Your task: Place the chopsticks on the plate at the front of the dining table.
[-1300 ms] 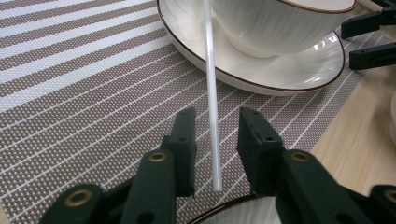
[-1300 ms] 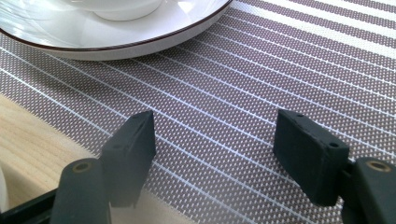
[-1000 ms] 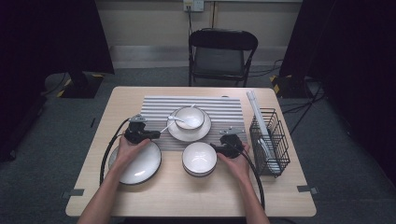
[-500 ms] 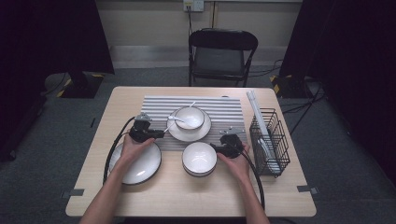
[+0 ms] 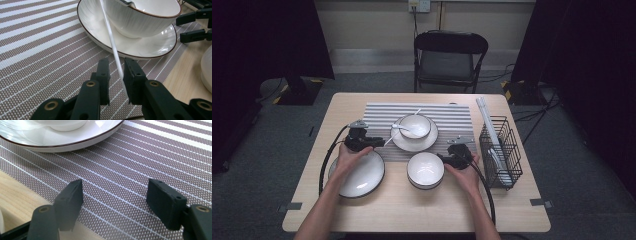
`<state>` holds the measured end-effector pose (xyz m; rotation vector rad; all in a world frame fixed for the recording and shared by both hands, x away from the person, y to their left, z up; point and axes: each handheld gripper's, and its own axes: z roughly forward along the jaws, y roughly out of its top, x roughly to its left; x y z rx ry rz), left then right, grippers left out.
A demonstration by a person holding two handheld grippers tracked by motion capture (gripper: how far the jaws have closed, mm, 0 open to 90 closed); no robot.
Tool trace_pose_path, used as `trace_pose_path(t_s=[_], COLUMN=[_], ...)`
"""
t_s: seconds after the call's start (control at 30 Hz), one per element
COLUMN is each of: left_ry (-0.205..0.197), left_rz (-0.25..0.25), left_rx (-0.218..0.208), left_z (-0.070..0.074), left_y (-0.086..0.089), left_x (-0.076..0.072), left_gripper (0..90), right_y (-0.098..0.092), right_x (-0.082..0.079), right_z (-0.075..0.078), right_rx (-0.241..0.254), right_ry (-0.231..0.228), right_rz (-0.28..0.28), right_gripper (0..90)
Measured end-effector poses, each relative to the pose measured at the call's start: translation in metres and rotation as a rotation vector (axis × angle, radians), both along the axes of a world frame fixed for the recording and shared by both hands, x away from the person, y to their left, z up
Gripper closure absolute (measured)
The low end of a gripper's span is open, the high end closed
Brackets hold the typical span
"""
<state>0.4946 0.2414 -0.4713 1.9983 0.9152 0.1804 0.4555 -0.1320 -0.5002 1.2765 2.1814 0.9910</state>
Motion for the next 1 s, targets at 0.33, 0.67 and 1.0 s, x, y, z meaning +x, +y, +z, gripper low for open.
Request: trace_pose_path(t_s=[0.33, 0.67, 1.0], left_ry=[0.019, 0.004, -0.007], left_rz=[-0.026, 0.000, 0.026], left_rx=[0.026, 0.013, -0.012], left_z=[-0.006, -0.001, -0.002], left_y=[-0.010, -0.006, 0.005], left_x=[0.000, -0.001, -0.012], left_gripper=[80.3, 67.8, 43.6], right_y=[0.000, 0.000, 0.001], right_x=[0.000, 0.000, 0.000], right_z=[0.000, 0.000, 0.000], right_rx=[0.001, 0.000, -0.002], right_ry=[0.000, 0.000, -0.001], right_rz=[0.000, 0.000, -0.005], right_gripper=[29.2, 29.2, 29.0])
